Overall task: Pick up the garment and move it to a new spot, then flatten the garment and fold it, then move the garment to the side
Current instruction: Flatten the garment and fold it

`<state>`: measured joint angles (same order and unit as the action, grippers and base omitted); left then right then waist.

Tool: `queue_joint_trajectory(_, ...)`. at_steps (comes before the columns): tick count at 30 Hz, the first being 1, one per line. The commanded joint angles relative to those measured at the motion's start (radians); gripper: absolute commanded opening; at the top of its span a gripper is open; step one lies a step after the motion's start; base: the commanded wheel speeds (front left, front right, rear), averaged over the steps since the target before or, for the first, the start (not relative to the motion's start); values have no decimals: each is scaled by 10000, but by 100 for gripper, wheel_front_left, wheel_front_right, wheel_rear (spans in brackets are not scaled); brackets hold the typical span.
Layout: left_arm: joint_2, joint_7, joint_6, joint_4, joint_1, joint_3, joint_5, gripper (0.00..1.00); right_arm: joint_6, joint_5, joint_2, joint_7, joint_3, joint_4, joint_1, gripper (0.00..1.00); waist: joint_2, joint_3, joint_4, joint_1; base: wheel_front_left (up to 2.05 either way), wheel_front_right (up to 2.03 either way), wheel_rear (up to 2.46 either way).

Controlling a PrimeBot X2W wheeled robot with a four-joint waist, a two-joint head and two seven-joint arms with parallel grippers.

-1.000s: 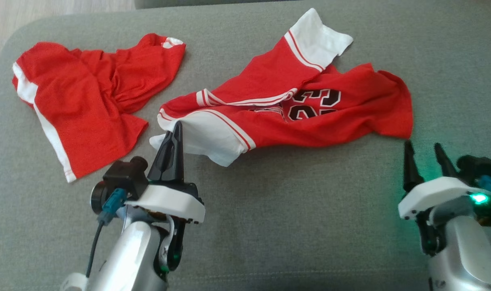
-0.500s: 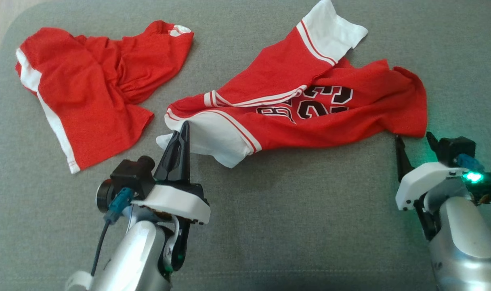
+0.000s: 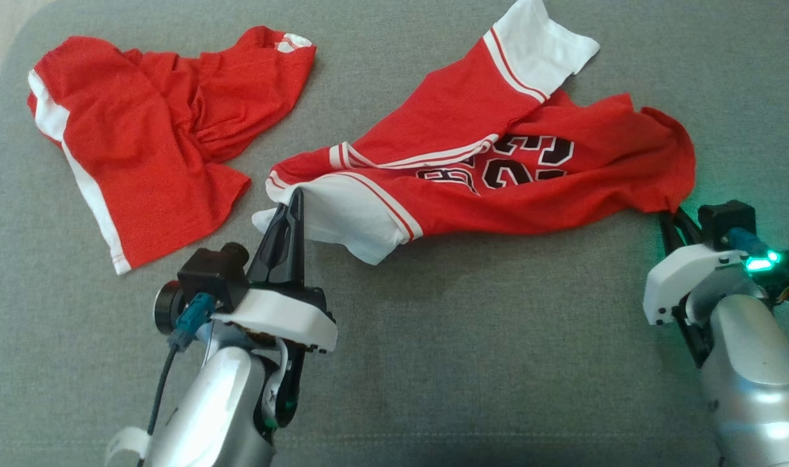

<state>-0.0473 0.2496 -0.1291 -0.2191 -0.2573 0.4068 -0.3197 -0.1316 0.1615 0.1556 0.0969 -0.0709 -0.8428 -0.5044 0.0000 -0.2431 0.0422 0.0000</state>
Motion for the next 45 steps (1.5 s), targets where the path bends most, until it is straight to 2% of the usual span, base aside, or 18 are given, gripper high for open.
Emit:
queue_joint_trajectory(1, -30, 122, -28, 306, -405, -311, 29, 0, 9, 40, 227, 127, 265, 202, -290, 0, 0, 35, -14, 0, 0, 0, 0)
queue_joint_trajectory(5, -30, 122, 35, 282, -448, -396, 216, 0, 9, -278, 686, 22, 992, 81, -655, 0, 0, 245, -122, 0, 0, 0, 0)
queue_joint_trajectory(9, -30, 122, 257, 209, -603, -621, 522, 0, 9, -1313, 1346, -535, 2568, 122, -1080, 0, 0, 569, -291, 0, 0, 0, 0)
queue_joint_trajectory(13, -120, 122, 647, 183, -1047, -878, 710, 0, 9, -3668, 2153, -1812, 4875, 917, -1407, 0, 0, 1013, -450, 0, 0, 0, 0)
queue_joint_trajectory(16, -313, 122, 944, 155, -1604, -1044, 798, 0, 9, -5762, 3386, -3098, 6559, 2348, -1717, 0, 0, 1368, -560, 0, 0, 0, 0)
queue_joint_trajectory(20, -543, 100, 1267, -3, -2473, -1321, 626, 0, 9, -8394, 4984, -4758, 7684, 4154, -2224, 0, 0, 1867, -659, 0, 0, 0, 0)
queue_joint_trajectory(23, -731, -128, 1435, -173, -3073, -1560, 386, 0, 9, -9940, 5705, -5687, 7928, 4971, -2583, 0, 0, 2207, -748, 0, 0, 0, 0)
queue_joint_trajectory(26, -885, -529, 1574, -325, -3481, -1745, 110, 0, 9, -10933, 6129, -6292, 8073, 5439, -2885, 0, 0, 2497, -841, 0, 0, 0, 0)
queue_joint_trajectory(35, -1037, -2216, 1845, -347, -4116, -2187, -1046, 0, 9, -12825, 6200, -6864, 7552, 5590, -3362, 0, 0, 3095, -977, 0, 0, 0, 0)
queue_joint_trajectory(41, -1323, -3627, 1708, -38, -4089, -2335, -1518, 0, 9, -13634, 5996, -7087, 6913, 5346, -3525, 0, 0, 3469, -1020, 0, 0, 0, 0)
queue_joint_trajectory(45, -1454, -4076, 1617, 319, -3843, -2421, -1722, 0, 9, -13791, 5932, -7173, 6580, 5167, -3532, 0, 0, 3544, -1025, 0, 0, 0, 0)
